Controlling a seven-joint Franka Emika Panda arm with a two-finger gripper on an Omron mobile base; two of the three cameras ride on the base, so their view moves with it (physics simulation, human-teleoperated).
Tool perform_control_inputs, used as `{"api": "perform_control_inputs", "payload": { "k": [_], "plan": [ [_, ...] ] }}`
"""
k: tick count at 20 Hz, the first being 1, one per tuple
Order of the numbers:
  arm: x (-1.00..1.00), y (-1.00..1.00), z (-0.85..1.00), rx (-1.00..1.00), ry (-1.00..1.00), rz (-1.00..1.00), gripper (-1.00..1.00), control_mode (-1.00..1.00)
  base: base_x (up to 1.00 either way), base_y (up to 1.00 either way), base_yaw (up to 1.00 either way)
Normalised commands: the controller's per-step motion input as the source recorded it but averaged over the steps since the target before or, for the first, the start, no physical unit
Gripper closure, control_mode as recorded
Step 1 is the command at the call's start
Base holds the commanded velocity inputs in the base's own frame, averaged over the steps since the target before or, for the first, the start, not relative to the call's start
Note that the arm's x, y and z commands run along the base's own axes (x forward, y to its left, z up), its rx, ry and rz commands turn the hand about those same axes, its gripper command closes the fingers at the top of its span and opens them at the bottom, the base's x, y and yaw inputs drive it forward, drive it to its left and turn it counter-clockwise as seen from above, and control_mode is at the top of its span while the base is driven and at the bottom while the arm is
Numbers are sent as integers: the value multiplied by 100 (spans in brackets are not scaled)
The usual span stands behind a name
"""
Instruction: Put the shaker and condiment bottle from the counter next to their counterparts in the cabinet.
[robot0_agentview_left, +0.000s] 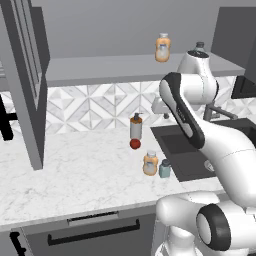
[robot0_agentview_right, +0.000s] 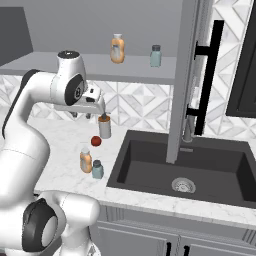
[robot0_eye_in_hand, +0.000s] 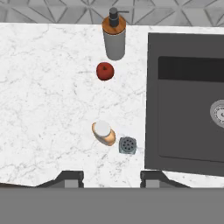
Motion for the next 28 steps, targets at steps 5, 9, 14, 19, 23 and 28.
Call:
{"api": "perform_control_inputs", "payload": {
  "k": [5,9,14,19,23,28],
  "plan": [
    [-5,0,0,0,-3,0,-100,-100,0,0,0],
    [-15,0,0,0,-8,0,-100,-100,0,0,0],
    [-22,0,0,0,-11,0,-100,-100,0,0,0],
    [-16,-4,0,5,-9,1,-100,-100,0,0,0],
    [-9,-5,0,4,-12,4,-100,-100,0,0,0],
    [-11,0,0,0,-14,5,-100,-100,0,0,0]
  ]
}}
